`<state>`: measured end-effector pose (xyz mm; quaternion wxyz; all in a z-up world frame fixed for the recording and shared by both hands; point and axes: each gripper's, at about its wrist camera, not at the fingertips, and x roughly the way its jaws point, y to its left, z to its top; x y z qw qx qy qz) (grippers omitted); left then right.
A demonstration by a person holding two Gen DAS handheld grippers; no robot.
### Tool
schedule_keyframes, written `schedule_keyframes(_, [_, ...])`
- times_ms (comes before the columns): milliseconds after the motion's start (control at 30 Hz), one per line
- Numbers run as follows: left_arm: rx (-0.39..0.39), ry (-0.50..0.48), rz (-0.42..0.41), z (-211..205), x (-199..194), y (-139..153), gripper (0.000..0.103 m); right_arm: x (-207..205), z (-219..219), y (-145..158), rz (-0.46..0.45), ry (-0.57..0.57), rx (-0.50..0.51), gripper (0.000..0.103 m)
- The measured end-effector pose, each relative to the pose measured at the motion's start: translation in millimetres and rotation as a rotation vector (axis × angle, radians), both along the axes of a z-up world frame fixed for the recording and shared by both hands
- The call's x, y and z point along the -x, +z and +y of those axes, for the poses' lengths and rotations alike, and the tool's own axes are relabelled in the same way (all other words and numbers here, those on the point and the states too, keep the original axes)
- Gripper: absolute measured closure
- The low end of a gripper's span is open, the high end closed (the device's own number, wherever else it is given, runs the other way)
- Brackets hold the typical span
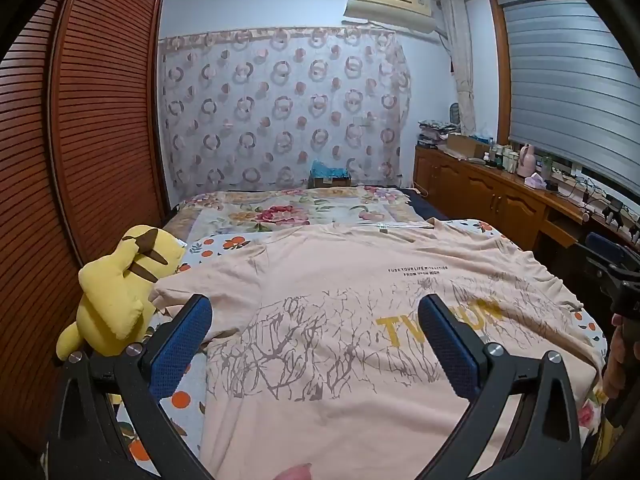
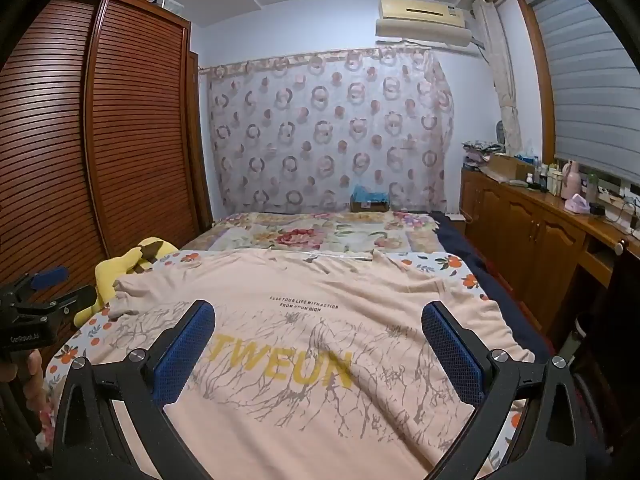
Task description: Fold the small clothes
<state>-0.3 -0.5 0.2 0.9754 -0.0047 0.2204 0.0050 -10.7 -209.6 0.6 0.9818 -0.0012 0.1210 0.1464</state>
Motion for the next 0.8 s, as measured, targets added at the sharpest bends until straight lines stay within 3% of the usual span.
schedule_keyframes(800, [0.008, 0.011, -0.008, 6.0, 3.1, 4.7, 0.0, 1.6, -0.1, 0.7, -0.016, -0.001, 0.003, 0.0])
